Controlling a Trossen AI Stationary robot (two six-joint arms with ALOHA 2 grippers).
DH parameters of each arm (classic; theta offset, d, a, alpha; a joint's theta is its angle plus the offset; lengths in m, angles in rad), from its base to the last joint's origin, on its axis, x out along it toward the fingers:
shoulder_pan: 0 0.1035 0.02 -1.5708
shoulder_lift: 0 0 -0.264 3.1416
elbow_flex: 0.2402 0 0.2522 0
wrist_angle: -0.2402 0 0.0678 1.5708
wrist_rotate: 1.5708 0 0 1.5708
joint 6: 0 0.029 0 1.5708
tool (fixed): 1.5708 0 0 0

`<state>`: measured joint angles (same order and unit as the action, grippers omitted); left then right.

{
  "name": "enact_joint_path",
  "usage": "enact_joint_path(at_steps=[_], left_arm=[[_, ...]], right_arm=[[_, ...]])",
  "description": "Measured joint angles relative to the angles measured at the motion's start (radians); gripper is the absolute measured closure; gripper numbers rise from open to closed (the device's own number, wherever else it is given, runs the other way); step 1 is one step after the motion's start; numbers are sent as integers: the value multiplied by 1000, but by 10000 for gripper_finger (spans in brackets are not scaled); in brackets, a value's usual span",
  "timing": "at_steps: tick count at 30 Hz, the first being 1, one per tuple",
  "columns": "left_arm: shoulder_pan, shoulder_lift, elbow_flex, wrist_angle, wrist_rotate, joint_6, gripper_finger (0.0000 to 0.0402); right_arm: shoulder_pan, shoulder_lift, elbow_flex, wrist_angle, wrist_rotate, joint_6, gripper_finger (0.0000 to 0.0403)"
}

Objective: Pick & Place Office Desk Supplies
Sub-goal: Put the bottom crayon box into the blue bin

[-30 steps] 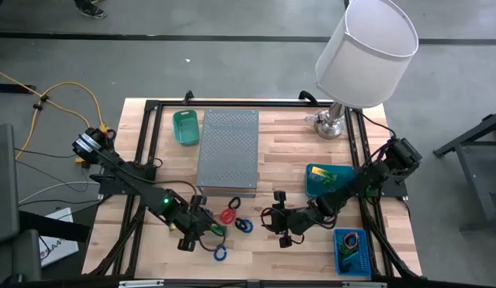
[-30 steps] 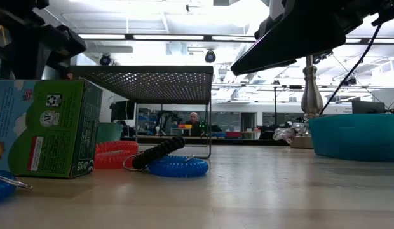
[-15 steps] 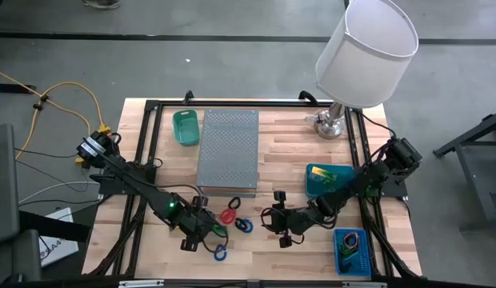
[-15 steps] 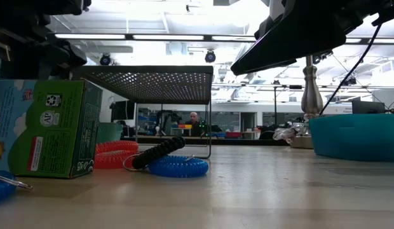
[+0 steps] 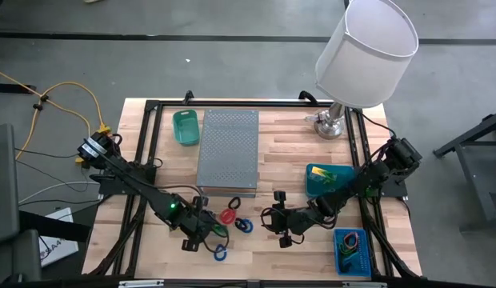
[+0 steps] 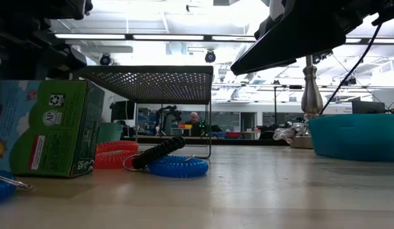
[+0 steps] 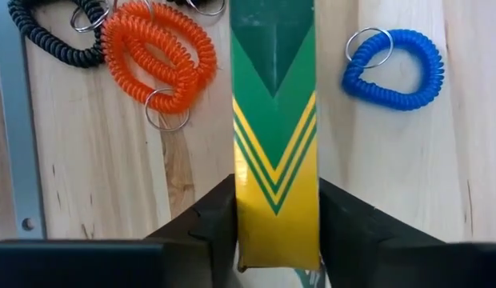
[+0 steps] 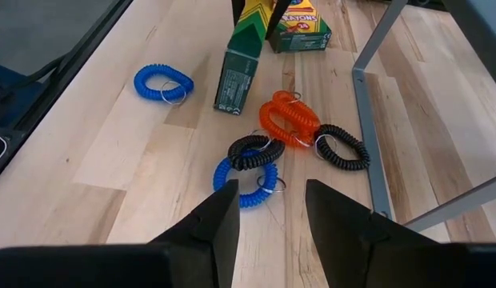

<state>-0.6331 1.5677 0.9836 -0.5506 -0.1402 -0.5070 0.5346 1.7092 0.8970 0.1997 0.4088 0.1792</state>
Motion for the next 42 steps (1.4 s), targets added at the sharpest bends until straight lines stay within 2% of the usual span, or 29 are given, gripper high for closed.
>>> enact_joint_path(at_steps=[5, 15, 25, 34, 42], left_arm=[[0, -1, 0, 2, 0, -3, 297], [0, 0, 1, 42, 1, -10, 300], [99, 0, 59, 69, -4, 2, 301], [180, 0, 99, 67, 83, 69, 301], [183, 0, 124, 67, 104, 151, 302]], right_arm=[[0, 0, 0, 0, 0, 0, 270], [0, 0, 0, 0, 0, 0, 270], [0, 0, 0, 0, 0, 0, 270], [0, 0, 0, 0, 0, 0, 270], [0, 0, 0, 0, 0, 0, 270]])
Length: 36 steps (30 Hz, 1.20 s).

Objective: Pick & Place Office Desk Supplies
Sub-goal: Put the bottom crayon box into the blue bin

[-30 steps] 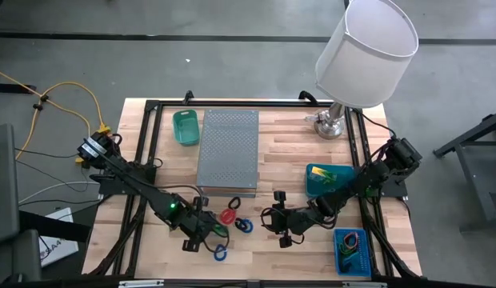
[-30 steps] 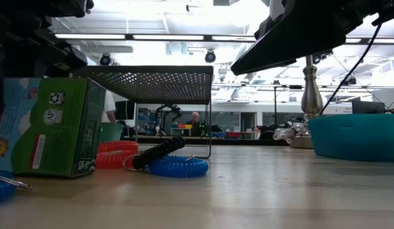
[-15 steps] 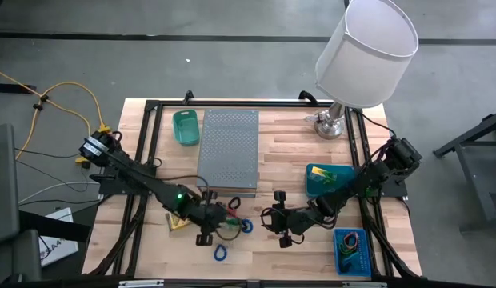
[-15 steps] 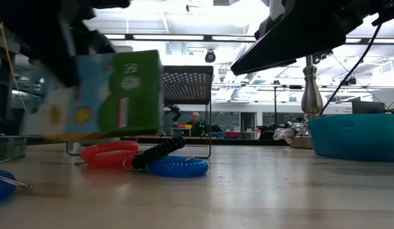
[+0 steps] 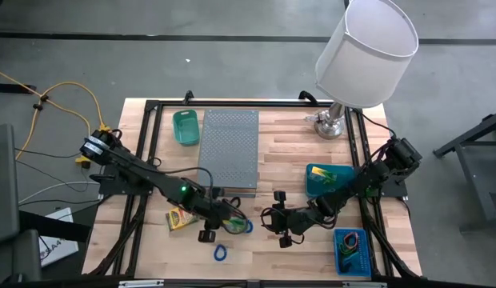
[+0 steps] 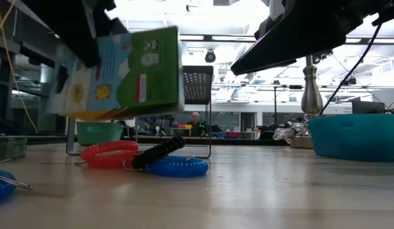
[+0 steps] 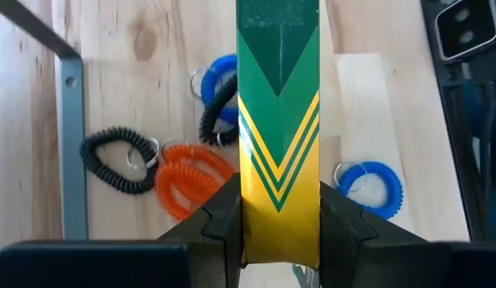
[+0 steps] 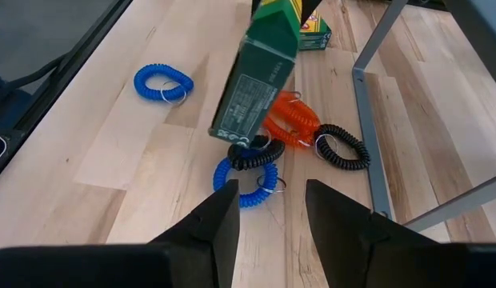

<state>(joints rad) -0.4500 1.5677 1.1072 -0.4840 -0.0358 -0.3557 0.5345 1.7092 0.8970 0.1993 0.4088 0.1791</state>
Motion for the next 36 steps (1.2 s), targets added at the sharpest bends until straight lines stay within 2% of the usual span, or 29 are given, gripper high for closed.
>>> enact_joint_path(at_steps=[24, 33, 36], left_arm=[[0, 0, 2, 23, -48, -8, 302], [0, 0, 2, 23, -49, -11, 302], [0, 0, 2, 23, -48, -2, 302]], right_arm=[[-7, 0, 0, 34, 0, -18, 270], [-7, 0, 0, 200, -43, 248, 270], [-7, 0, 0, 234, -52, 278, 270]])
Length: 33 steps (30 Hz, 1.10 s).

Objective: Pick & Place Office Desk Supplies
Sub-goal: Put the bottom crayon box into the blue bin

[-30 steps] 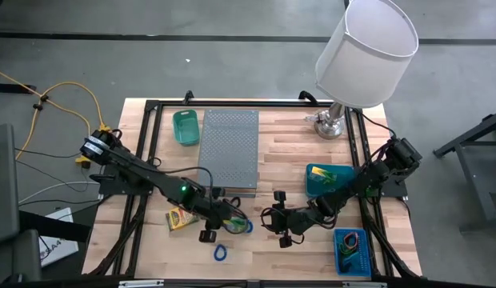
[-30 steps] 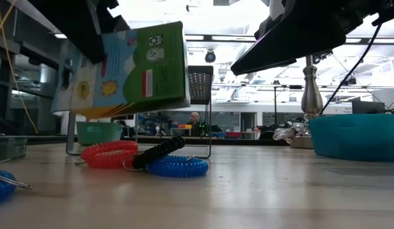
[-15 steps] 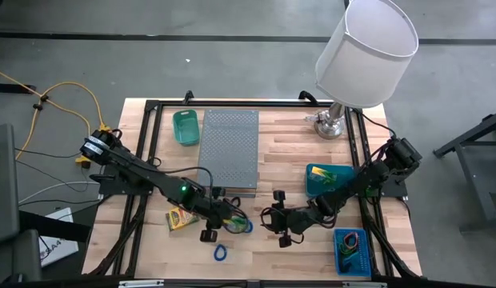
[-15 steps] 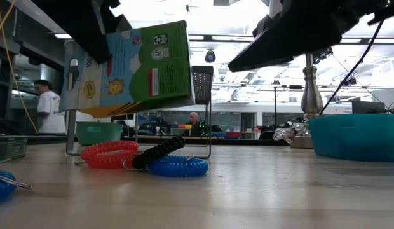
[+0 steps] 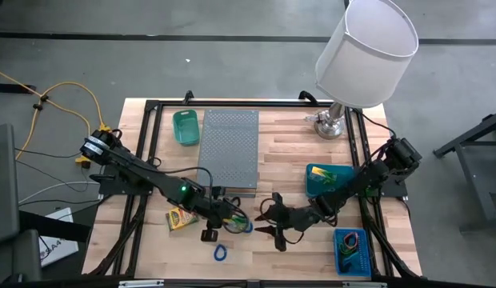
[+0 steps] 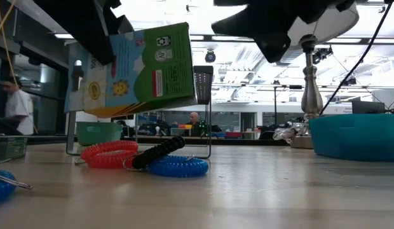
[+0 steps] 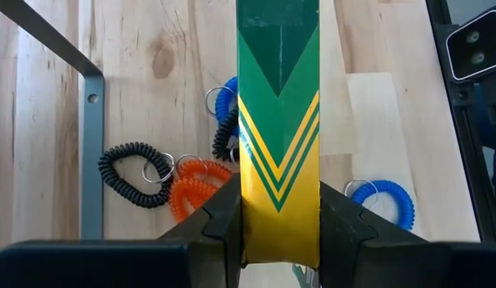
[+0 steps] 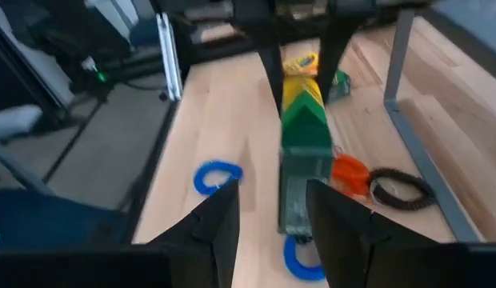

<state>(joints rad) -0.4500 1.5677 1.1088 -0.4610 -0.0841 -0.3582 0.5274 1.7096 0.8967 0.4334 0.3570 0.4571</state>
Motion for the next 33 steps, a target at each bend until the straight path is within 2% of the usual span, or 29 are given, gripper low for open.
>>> enact_joint_path(at_steps=[7, 14, 26, 33], left_arm=[[0, 0, 0, 0, -5, 3, 302], [0, 0, 0, 13, -76, 17, 302], [0, -1, 0, 55, -79, 70, 302], [1, -1, 0, 56, -122, 85, 302]], right_arm=[[-7, 0, 0, 13, 4, -56, 270], [-30, 0, 0, 11, 7, -71, 270], [-63, 0, 0, -27, 4, -114, 270], [-63, 0, 0, -27, 8, -114, 270]])
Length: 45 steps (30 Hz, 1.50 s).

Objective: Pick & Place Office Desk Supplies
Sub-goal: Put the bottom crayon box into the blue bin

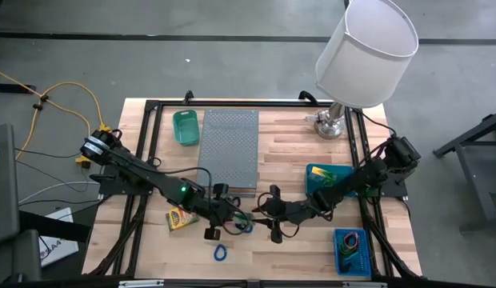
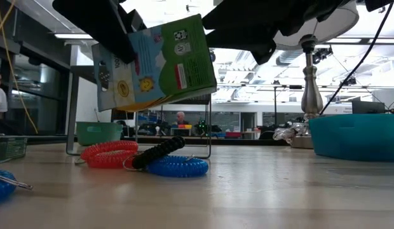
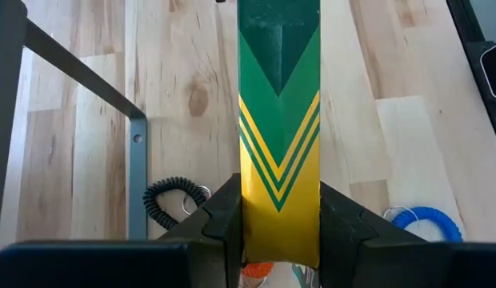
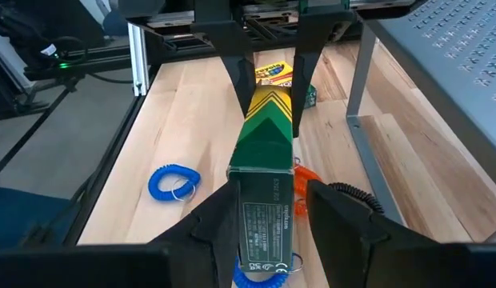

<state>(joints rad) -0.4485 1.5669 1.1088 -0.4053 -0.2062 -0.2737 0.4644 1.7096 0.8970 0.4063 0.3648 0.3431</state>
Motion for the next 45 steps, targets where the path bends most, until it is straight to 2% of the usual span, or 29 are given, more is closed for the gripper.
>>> enact_joint_path(at_steps=[6, 19, 29, 37, 45], left_arm=[[4, 0, 0, 1, -2, 0, 302], [5, 0, 0, 2, -11, 0, 302], [9, 0, 0, 4, -32, 16, 302], [8, 0, 0, 0, -44, 26, 302], [7, 0, 0, -6, -39, 28, 302]], right_arm=[[0, 0, 0, -1, 2, 0, 265], [0, 0, 0, -16, 2, 0, 201], [0, 0, 0, -19, 2, -6, 199], [0, -10, 0, -120, 21, -26, 198], [0, -10, 0, -148, 15, -23, 198]])
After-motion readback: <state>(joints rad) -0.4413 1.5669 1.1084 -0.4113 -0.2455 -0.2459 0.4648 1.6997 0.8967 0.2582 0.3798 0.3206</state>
